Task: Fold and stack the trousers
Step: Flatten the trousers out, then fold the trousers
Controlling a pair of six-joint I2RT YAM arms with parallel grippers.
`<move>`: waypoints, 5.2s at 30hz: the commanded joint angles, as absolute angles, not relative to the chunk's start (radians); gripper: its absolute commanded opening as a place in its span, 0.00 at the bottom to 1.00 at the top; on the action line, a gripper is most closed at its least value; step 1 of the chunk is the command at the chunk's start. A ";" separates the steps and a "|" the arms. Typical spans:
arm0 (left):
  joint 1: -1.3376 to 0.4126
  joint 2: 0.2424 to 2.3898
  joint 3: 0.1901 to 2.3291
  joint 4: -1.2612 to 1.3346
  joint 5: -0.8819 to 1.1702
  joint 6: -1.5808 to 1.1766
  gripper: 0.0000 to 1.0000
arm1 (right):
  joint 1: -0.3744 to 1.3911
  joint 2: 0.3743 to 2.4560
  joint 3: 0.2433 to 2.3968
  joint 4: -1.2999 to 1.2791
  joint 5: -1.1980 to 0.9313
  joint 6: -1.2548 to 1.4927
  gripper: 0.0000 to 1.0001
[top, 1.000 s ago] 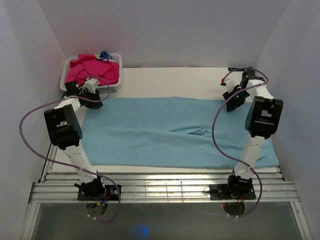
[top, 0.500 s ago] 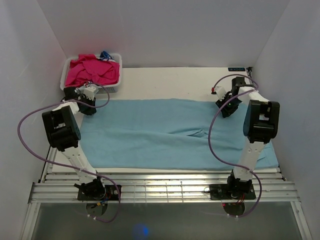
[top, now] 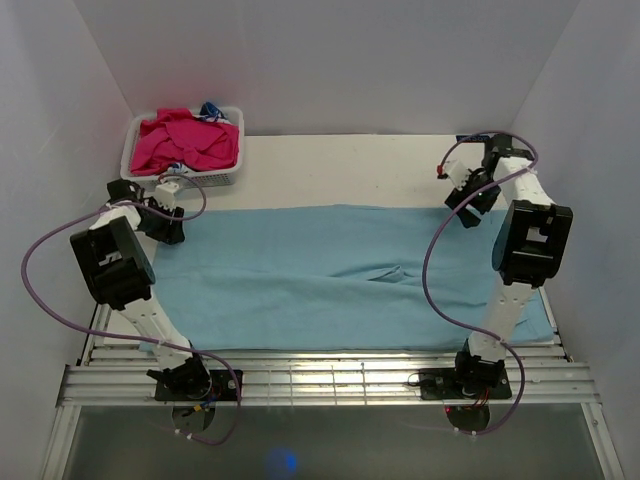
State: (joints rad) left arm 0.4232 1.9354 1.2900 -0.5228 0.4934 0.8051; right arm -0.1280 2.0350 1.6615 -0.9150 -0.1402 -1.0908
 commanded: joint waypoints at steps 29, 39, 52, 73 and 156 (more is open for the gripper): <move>0.465 2.152 1.905 -1.134 0.858 1.657 0.79 | -0.267 2.373 1.918 -1.019 -0.040 -1.626 0.08; 0.423 2.338 2.014 -1.128 0.753 1.752 0.79 | -0.255 2.319 1.896 -1.003 -0.086 -1.618 0.08; 0.410 2.410 1.941 -1.219 0.534 1.870 0.58 | -0.252 2.250 1.855 -0.997 -0.103 -1.620 0.08; 0.413 2.259 1.902 -1.270 0.535 1.864 0.00 | -0.278 2.152 1.836 -0.934 -0.163 -1.562 0.08; 0.426 2.067 1.847 -0.084 0.638 1.029 0.00 | -0.351 2.025 1.847 -0.403 -0.273 -1.255 0.08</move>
State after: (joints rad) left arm 0.3977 2.2440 1.8248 -0.5018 0.6487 1.0504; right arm -0.3092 2.1002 1.8755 -0.5137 -0.2977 -1.2587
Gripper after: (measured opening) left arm 0.031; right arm 0.081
